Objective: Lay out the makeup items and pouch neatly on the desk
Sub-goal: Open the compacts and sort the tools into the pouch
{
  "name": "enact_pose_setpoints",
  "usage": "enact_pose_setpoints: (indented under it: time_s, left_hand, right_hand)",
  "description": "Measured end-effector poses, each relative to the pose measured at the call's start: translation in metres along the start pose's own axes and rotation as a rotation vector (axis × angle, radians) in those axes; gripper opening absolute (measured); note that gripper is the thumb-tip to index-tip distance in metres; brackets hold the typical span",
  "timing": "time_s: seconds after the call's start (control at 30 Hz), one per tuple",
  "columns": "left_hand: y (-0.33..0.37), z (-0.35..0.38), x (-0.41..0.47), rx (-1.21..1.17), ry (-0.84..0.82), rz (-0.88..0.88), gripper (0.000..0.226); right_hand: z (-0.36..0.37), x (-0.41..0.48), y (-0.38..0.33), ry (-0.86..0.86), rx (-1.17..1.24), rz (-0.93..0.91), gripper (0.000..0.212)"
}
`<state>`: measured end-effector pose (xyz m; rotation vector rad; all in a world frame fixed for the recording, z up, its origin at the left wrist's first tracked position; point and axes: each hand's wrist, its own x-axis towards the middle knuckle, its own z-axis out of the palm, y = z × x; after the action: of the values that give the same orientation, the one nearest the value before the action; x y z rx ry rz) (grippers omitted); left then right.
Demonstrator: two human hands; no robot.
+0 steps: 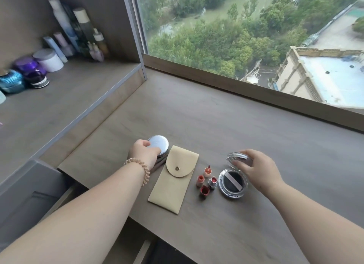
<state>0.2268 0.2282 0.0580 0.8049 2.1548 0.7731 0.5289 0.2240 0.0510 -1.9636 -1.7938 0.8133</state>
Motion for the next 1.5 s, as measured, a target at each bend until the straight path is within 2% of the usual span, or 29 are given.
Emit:
enact_pose_setpoints:
  time_s: [0.1,0.2,0.4,0.53,0.63,0.73,0.77,0.87,0.97,1.07,1.2,1.27,1.37,1.5]
  left_hand:
    - [0.003,0.007,0.011,0.228,0.041,0.097,0.064]
    - [0.005,0.012,0.020,0.371,0.029,0.102,0.082]
    - [0.004,0.017,0.033,0.512,-0.094,0.167,0.085]
    - [0.003,0.012,0.035,0.461,-0.045,0.188,0.079]
    - [0.009,0.000,0.027,0.146,-0.011,0.163,0.071]
    - [0.017,-0.018,0.008,-0.271,-0.248,0.183,0.050]
    - [0.021,-0.027,0.000,-0.347,-0.326,0.189,0.052]
    - [0.023,-0.051,-0.017,-0.434,-0.450,0.242,0.086]
    - [0.022,-0.076,-0.029,-0.491,-0.543,0.298,0.083]
    - [0.012,-0.098,-0.038,-0.672,-0.496,0.258,0.081]
    - [-0.002,-0.111,-0.047,-0.916,-0.471,0.184,0.047]
    - [-0.003,-0.113,-0.053,-1.024,-0.478,0.150,0.043]
    - [-0.005,-0.115,-0.061,-1.116,-0.499,0.146,0.059]
    - [-0.009,-0.118,-0.064,-0.962,-0.466,0.188,0.078]
  right_hand:
    - [0.005,-0.004,-0.001,0.085,-0.034,-0.043,0.041]
    - [0.008,-0.006,-0.003,0.152,-0.100,-0.125,0.046]
    - [0.003,-0.011,-0.021,0.344,-0.127,-0.329,0.044]
    - [0.004,-0.013,-0.044,0.458,-0.149,-0.469,0.035]
    - [0.009,-0.012,-0.071,0.484,-0.146,-0.602,0.028]
    - [0.015,-0.007,-0.107,0.337,0.025,-0.635,0.028]
    - [0.015,-0.006,-0.119,0.235,0.131,-0.595,0.031]
    - [0.017,-0.006,-0.155,-0.079,0.303,-0.533,0.043]
    - [0.027,-0.007,-0.181,-0.298,0.270,-0.612,0.039]
    - [0.040,-0.014,-0.202,-0.306,0.330,-0.668,0.026]
    - [0.050,-0.026,-0.219,-0.289,0.487,-0.666,0.030]
    - [0.055,-0.031,-0.223,-0.306,0.528,-0.646,0.027]
    - [0.060,-0.036,-0.225,-0.345,0.596,-0.581,0.028]
    - [0.054,-0.035,-0.229,-0.478,0.608,-0.554,0.026]
